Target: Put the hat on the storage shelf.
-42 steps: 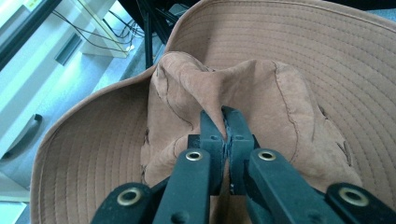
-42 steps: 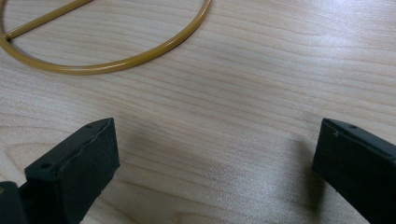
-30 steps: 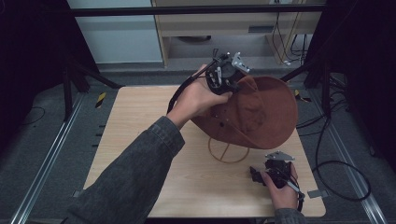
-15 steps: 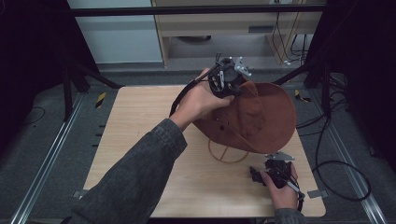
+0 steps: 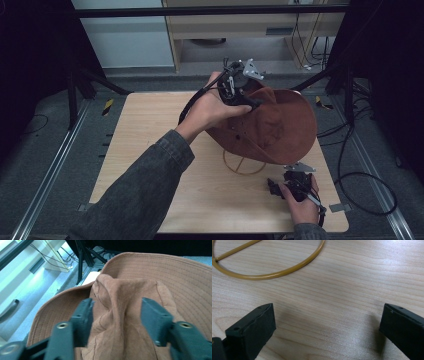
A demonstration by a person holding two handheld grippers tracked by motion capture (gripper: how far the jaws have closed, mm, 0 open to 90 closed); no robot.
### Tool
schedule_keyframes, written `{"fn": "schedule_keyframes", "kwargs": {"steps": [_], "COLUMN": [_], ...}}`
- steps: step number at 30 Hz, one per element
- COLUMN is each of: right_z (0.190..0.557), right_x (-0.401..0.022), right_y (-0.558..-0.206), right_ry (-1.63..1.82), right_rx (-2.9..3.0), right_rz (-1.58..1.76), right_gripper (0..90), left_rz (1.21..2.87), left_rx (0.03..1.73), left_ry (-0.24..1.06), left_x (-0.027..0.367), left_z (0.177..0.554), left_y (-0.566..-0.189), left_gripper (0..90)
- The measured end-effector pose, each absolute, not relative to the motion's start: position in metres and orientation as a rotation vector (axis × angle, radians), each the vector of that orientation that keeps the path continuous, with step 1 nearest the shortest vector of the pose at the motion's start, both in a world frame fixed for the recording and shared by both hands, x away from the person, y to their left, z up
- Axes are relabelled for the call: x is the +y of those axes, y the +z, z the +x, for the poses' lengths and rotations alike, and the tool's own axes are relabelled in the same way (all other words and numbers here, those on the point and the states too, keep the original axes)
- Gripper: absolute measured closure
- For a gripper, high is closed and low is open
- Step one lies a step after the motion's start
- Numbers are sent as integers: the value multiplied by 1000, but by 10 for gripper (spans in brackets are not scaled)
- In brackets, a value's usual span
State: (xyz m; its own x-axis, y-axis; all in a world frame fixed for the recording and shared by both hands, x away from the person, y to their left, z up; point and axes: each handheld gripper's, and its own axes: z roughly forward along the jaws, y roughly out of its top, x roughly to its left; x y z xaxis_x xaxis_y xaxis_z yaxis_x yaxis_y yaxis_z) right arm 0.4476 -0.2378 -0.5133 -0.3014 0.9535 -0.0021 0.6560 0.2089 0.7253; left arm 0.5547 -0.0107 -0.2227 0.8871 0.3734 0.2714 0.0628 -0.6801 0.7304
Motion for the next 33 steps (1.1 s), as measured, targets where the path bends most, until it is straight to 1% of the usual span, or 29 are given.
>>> {"fn": "schedule_keyframes", "kwargs": {"steps": [1, 2, 3, 7, 8, 12, 21, 24, 25, 26, 29, 30, 33], "right_z": [448, 448, 448, 448, 448, 448, 447, 447, 447, 447, 447, 447, 447], "right_x": [-238, -238, -238, -238, -238, -238, -237, -237, -237, -237, -237, -237, -237], "right_y": [-513, -513, -513, -513, -513, -513, -513, -513, -513, -513, -513, -513, -513], "right_ry": [872, 872, 872, 872, 872, 872, 871, 869, 870, 869, 871, 871, 871], "right_rx": [2035, 2035, 2035, 2035, 2035, 2035, 2033, 2033, 2033, 2033, 2033, 2033, 2033], "right_rz": [1490, 1490, 1491, 1490, 1490, 1490, 1492, 1493, 1493, 1493, 1498, 1497, 1498], "right_gripper": [4, 4, 4, 4, 4, 4, 4, 4, 4, 4, 4, 4, 4], "left_rz": [2279, 2273, 2264, 2234, 2230, 2202, 2151, 2144, 2148, 2148, 2138, 2121, 2107], "left_rx": [308, 306, 309, 313, 317, 349, 402, 420, 432, 432, 440, 451, 461], "left_ry": [523, 522, 513, 492, 495, 498, 540, 543, 550, 550, 550, 554, 550], "left_x": [-10, -10, -10, -5, -3, 14, 71, 90, 102, 102, 119, 130, 142], "left_z": [554, 553, 552, 546, 545, 539, 525, 522, 518, 518, 511, 506, 501], "left_y": [-222, -222, -221, -216, -214, -209, -204, -210, -215, -215, -223, -229, -233], "left_gripper": [337, 337, 310, 171, 171, 123, 93, 91, 89, 87, 84, 83, 82]}}
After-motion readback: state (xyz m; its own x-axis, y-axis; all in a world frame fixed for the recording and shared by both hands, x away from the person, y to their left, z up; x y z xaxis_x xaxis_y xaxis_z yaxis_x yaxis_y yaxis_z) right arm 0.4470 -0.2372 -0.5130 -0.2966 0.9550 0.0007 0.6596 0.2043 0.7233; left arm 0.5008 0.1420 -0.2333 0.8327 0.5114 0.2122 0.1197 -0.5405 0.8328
